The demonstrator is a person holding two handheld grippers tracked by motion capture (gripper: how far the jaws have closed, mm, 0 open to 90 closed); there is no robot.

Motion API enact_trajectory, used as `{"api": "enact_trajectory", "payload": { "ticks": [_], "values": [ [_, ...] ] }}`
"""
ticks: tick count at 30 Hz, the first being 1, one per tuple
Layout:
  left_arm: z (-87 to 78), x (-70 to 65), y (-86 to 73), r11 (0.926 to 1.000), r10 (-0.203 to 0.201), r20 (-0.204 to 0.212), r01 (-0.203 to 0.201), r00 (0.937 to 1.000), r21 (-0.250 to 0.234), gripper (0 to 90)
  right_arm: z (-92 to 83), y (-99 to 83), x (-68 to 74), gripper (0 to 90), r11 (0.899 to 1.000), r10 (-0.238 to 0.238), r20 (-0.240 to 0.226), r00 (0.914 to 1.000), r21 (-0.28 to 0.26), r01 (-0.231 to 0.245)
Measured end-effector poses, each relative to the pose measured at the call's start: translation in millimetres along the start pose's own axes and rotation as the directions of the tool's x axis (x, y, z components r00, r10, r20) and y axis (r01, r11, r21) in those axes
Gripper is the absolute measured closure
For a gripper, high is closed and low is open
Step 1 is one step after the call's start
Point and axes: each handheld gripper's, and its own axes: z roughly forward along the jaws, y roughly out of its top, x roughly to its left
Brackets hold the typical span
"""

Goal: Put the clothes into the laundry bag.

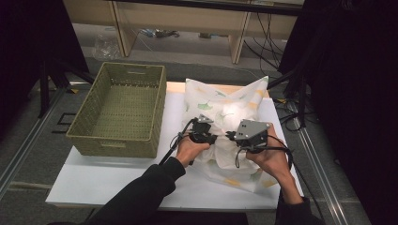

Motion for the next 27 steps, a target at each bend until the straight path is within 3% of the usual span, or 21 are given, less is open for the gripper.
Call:
{"api": "enact_trajectory", "payload": {
  "ticks": [1,3,5,6,8,10,11,13,15,17,18,19,20,21,23,24,26,27],
  "values": [
    [4.9,7.0,-4.1,0.9994,-0.033,-0.008,0.033,0.9994,0.006,83.4,-0.3,0.3,0.9,90.0,1.0,-0.002,-0.005,1.0,0.0,0.002],
    [7.5,15.1,-11.7,0.9947,-0.1,0.016,0.1,0.9949,0.025,77.2,2.6,0.3,1.4,90.0,1.0,-0.024,-0.002,0.9997,0.009,0.024],
    [-0.1,14.0,-16.2,0.9949,-0.095,0.026,0.094,0.9951,0.035,66.5,6.1,-1.3,4.0,90.0,1.0,-0.002,-0.011,0.9999,0.023,0.003],
    [-6.8,14.4,-16.6,0.9962,-0.064,0.027,0.063,0.9975,0.06,62.1,7.9,-2.4,3.8,90.0,1.0,-0.007,-0.018,0.9998,0.024,0.007],
    [-21.4,12.4,-16.3,0.9956,-0.065,0.021,0.063,0.9977,0.069,48.0,10.3,-3.8,3.0,90.0,1.0,-0.003,-0.018,0.9998,0.031,0.003],
    [-38.6,8.3,-15.8,0.9959,-0.039,0.021,0.037,0.999,0.082,38.4,10.5,-3.8,2.3,90.0,1.0,0.001,-0.016,0.9999,0.03,0.0],
    [-48.8,5.1,-16.3,0.996,0.005,0.02,-0.007,0.9998,0.089,33.7,10.2,-3.7,2.2,90.0,1.0,-0.002,-0.015,0.9999,0.029,0.002],
    [-58.2,-0.1,-18.9,0.9921,0.048,0.032,-0.051,0.9984,0.114,30.7,9.7,-3.8,2.1,90.0,1.0,0.0,-0.016,0.9999,0.028,0.0],
    [-59.9,-6.7,-25.3,0.9872,0.05,0.043,-0.056,0.9978,0.149,27.1,9.8,-3.0,1.3,90.0,1.0,-0.001,-0.012,0.9999,0.027,0.001],
    [-53.0,-12.1,-33.3,0.9754,0.081,0.071,-0.094,0.9942,0.2,25.7,10.1,-2.5,1.9,90.0,1.0,-0.007,-0.009,0.9999,0.03,0.007],
    [-48.9,-12.4,-35.6,0.9609,0.124,0.076,-0.139,0.9894,0.24,25.3,10.0,-2.7,1.7,90.0,0.999,-0.018,-0.002,0.9998,0.039,0.018],
    [-43.0,-13.1,-37.9,0.9565,0.139,0.07,-0.152,0.9878,0.249,24.7,11.1,-2.5,1.2,90.0,0.999,-0.034,-0.007,0.9994,0.028,0.034],
    [-37.5,-13.8,-38.9,0.9545,0.146,0.06,-0.156,0.9875,0.254,25.1,11.5,-2.5,1.7,90.0,0.999,-0.026,-0.016,0.9995,0.026,0.026],
    [-30.4,-15.5,-39.3,0.9649,0.125,0.05,-0.133,0.9909,0.226,28.5,12.2,-2.7,2.0,90.0,0.999,-0.022,-0.016,0.9996,0.028,0.022],
    [-23.6,-14.6,-34.5,0.9759,0.113,0.07,-0.124,0.9911,0.18,46.2,13.4,-3.9,2.6,90.0,0.999,-0.021,-0.021,0.9996,0.031,0.021],
    [-21.4,-13.9,-31.8,0.9806,0.102,0.074,-0.113,0.992,0.16,59.2,14.3,-5.2,2.3,90.0,0.999,-0.026,-0.025,0.9994,0.031,0.027],
    [-14.7,-12.7,-24.6,0.9963,0.002,0.086,-0.009,0.9963,0.085,77.6,14.2,-6.9,2.7,90.0,0.999,0.001,-0.021,0.9998,0.041,0.0],
    [-11.1,-14.0,-20.6,0.9979,-0.047,0.084,0.043,0.9953,0.049,81.7,14.3,-7.3,2.5,90.0,0.999,0.002,-0.021,0.9998,0.039,-0.001]
  ]
}}
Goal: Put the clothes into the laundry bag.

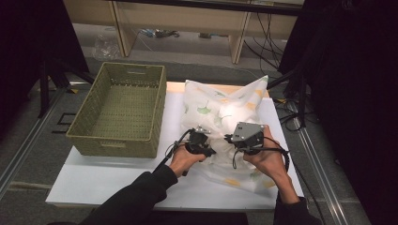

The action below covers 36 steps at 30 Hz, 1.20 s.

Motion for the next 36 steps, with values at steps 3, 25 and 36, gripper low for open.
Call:
{"api": "enact_trajectory", "payload": {
  "ticks": [3,25,36],
  "values": [
    [0.5,1.1,14.4,0.9974,0.071,-0.047,-0.071,0.9964,-0.007,85.0,-2.1,-0.4,0.2,90.0,1.0,-0.006,0.001,1.0,-0.002,0.006],
    [-37.1,-17.9,-7.4,0.991,0.122,-0.022,-0.12,0.9923,0.059,27.9,-12.1,-5.1,-4.8,90.0,0.999,0.032,0.015,0.9994,0.001,-0.032],
    [14.0,-29.2,-0.9,0.9839,0.17,-0.073,-0.165,0.9828,0.069,32.6,-10.2,-13.9,-8.6,90.0,0.999,0.045,0.005,0.999,0.015,-0.045]
  ]
}}
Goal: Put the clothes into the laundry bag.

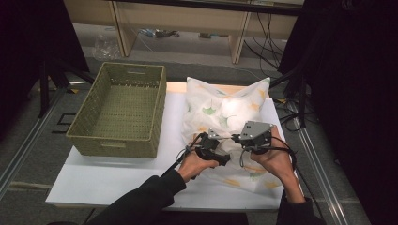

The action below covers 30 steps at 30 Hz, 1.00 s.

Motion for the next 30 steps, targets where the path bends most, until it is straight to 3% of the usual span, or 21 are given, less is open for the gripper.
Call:
{"api": "enact_trajectory", "payload": {
  "ticks": [2,4,5,8,9,10,12,13,15,17,19,22,25,26,28,29,30],
  "values": [
    [7.5,8.6,2.9,0.9999,-0.01,-0.025,0.01,0.9997,-0.013,59.5,-0.3,-2.0,0.4,90.0,1.0,0.003,-0.001,1.0,0.008,-0.003],
    [11.3,18.3,5.5,0.9986,-0.031,-0.03,0.029,0.9991,-0.044,75.7,-0.3,-1.5,1.2,90.0,1.0,0.004,0.006,1.0,0.01,-0.004],
    [12.2,21.3,7.0,0.9971,-0.052,-0.032,0.05,0.9982,-0.057,79.5,-0.4,-1.2,1.2,90.0,1.0,0.001,0.002,1.0,0.007,-0.001],
    [12.9,27.3,15.8,0.9965,-0.033,-0.079,0.027,0.9963,-0.079,84.8,-0.4,-0.6,0.3,90.0,1.0,-0.022,-0.002,0.9998,0.003,0.022],
    [15.1,27.1,19.3,0.9898,-0.078,-0.09,0.066,0.9929,-0.126,85.3,0.2,-0.8,0.0,90.0,1.0,-0.022,-0.006,0.9997,0.008,0.022],
    [15.5,28.8,23.0,0.9872,-0.091,-0.093,0.078,0.9914,-0.139,85.5,0.7,-1.3,0.2,90.0,1.0,-0.023,-0.009,0.9997,0.016,0.023],
    [17.6,32.5,29.3,0.9878,-0.072,-0.125,0.053,0.9895,-0.146,85.5,2.5,-2.4,1.2,90.0,0.999,-0.028,-0.018,0.9995,0.027,0.028],
    [20.2,34.8,29.9,0.9863,-0.082,-0.147,0.059,0.9857,-0.154,85.2,3.3,-3.2,1.2,90.0,0.999,-0.03,-0.023,0.9993,0.031,0.031],
    [23.4,39.3,26.6,0.9885,-0.108,-0.13,0.092,0.9857,-0.119,82.1,4.6,-4.6,1.7,90.0,0.999,-0.007,-0.021,0.9997,0.045,0.008],
    [19.4,38.6,21.0,0.9919,-0.095,-0.111,0.085,0.9892,-0.094,71.4,7.4,-5.3,1.7,90.0,0.999,-0.021,-0.03,0.9993,0.041,0.022],
    [6.8,37.4,15.1,0.9944,-0.077,-0.077,0.07,0.9941,-0.079,60.1,8.6,-6.7,3.7,90.0,0.999,0.001,-0.034,0.9994,0.053,0.001],
    [-23.9,35.2,3.6,0.9967,-0.047,-0.069,0.043,0.9965,-0.07,45.8,11.6,-6.9,2.0,90.0,0.998,-0.028,-0.038,0.9989,0.047,0.03],
    [-54.9,36.4,-8.4,0.9976,-0.003,-0.104,-0.004,0.9946,-0.069,39.7,11.3,-6.9,2.0,90.0,0.998,-0.037,-0.03,0.9989,0.056,0.039],
    [-63.5,38.0,-12.4,0.9973,0.014,-0.138,-0.024,0.9904,-0.07,39.4,11.5,-6.7,2.3,90.0,0.998,-0.028,-0.03,0.9992,0.054,0.029],
    [-78.3,44.7,-18.9,0.9969,0.073,-0.193,-0.077,0.9784,-0.015,37.8,11.4,-6.3,2.3,90.0,0.999,-0.019,-0.033,0.9993,0.05,0.021],
    [-79.2,46.7,-22.8,0.9993,0.028,-0.193,-0.033,0.9808,-0.02,37.7,11.3,-6.2,2.5,90.0,0.999,-0.019,-0.033,0.9993,0.05,0.021],
    [-80.9,49.6,-24.7,0.9992,0.038,-0.18,-0.036,0.983,0.017,37.5,10.6,-6.3,3.5,90.0,0.998,-0.004,-0.031,0.9995,0.055,0.005]
  ]
}}
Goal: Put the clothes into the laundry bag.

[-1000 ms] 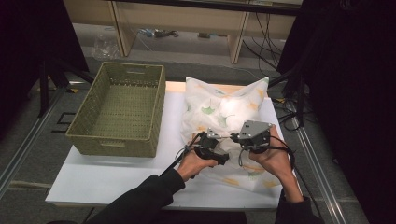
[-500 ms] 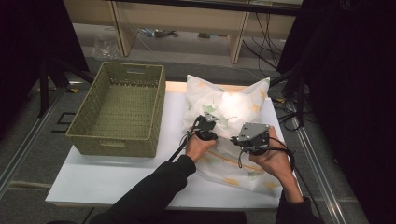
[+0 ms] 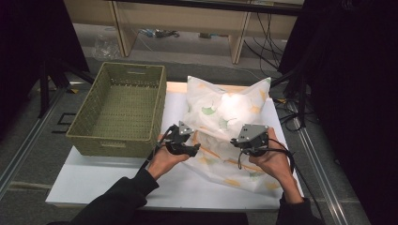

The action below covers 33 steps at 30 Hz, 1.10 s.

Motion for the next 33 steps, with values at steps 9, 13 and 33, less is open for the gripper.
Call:
{"api": "enact_trajectory", "payload": {
  "ticks": [9,13,33],
  "values": [
    [33.8,3.2,-15.7,0.9959,-0.011,0.055,0.006,0.9984,0.09,51.7,-2.4,-0.1,-2.1,90.0,1.0,0.005,-0.002,1.0,-0.011,-0.005],
    [35.3,4.6,-20.0,0.996,0.057,0.115,-0.064,0.9917,0.063,84.1,-2.6,-0.8,-2.0,89.9,1.0,0.012,-0.005,0.9999,-0.006,-0.012],
    [-34.7,2.8,-69.9,0.9962,0.062,0.188,-0.072,0.9802,0.048,88.2,59.0,-20.4,14.9,89.9,0.988,0.002,-0.158,0.9874,0.15,0.022]
  ]
}}
